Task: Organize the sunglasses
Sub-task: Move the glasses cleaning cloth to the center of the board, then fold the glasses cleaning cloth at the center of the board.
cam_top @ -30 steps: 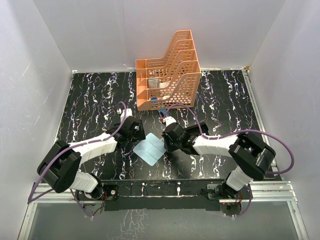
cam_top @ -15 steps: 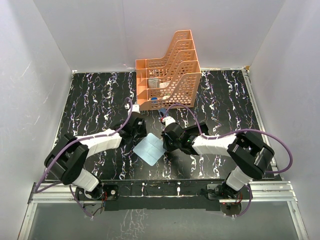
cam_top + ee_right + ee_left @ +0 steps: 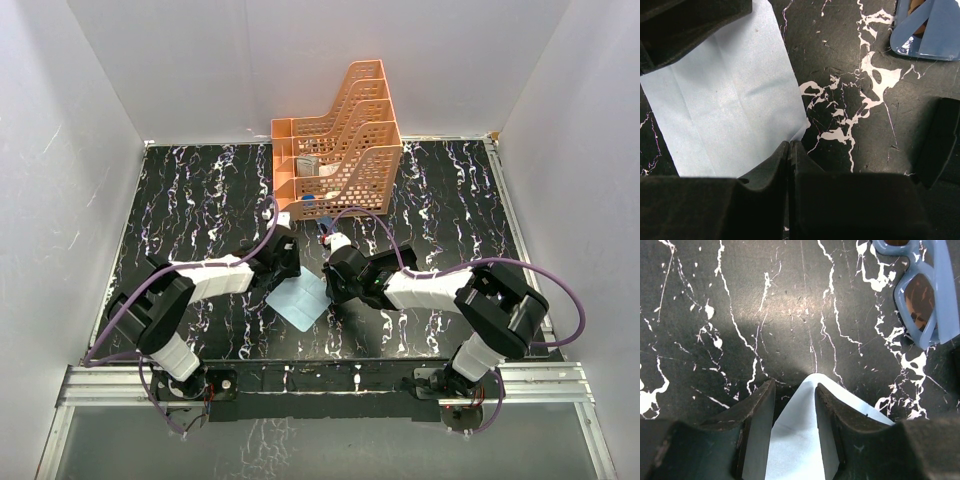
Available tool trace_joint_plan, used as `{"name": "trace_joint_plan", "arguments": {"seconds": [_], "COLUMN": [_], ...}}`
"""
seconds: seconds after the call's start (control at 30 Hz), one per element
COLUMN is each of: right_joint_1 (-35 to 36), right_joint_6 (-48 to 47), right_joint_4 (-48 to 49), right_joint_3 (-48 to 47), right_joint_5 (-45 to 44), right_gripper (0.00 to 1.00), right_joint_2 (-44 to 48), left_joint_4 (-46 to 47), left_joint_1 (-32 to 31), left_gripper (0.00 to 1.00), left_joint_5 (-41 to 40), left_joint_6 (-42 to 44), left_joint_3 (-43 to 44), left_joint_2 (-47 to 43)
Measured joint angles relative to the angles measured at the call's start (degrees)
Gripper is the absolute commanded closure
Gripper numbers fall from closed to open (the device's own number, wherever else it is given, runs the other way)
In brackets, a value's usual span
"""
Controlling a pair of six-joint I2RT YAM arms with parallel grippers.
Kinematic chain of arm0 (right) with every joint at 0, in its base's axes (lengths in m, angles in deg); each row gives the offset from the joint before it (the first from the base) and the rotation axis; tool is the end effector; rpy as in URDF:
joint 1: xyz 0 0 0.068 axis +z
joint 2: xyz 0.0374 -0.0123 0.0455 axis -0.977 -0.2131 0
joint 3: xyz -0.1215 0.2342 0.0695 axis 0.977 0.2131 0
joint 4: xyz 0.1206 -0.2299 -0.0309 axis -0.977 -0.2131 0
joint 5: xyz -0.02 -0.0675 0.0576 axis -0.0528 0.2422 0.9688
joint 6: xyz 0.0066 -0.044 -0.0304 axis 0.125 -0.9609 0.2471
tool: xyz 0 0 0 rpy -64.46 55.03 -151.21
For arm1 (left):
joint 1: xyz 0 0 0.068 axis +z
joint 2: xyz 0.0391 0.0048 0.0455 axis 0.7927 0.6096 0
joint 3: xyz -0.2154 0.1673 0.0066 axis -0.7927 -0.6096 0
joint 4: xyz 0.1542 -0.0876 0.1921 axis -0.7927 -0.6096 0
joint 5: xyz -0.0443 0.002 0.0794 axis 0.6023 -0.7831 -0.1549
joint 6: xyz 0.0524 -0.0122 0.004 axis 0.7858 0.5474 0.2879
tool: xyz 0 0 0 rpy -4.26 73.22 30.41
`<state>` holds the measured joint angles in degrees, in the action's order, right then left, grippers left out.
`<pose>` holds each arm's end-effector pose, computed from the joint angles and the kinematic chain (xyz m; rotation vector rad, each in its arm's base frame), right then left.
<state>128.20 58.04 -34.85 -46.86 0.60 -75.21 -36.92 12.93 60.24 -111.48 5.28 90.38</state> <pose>0.1927 0.2298 0.1490 -0.5246 2.4288 0.4970 0.2489 -0.1948 0.1597 0.0315 2.2960 -0.4033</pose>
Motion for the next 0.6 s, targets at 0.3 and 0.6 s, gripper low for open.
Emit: {"name": "trace_joint_plan", "arguments": {"seconds": [0.3,0.6], "right_joint_1": [0.0,-0.1], "right_joint_6": [0.4,0.9], "right_joint_4": [0.8,2.0], "right_joint_3": [0.4,0.9], "right_joint_5": [0.0,0.0], "right_gripper": [1.0,1.0], "right_joint_2": [0.0,0.0], "left_joint_4": [0.7,0.8], "left_joint_1": [-0.7,-1.2], "left_gripper": [0.64,0.73], "left_joint_5": [0.0,-0.3], "left_joint_6": [1.0,1.5], "left_joint_3": [2.5,3.3], "left_joint_2": [2.6,3.7]}}
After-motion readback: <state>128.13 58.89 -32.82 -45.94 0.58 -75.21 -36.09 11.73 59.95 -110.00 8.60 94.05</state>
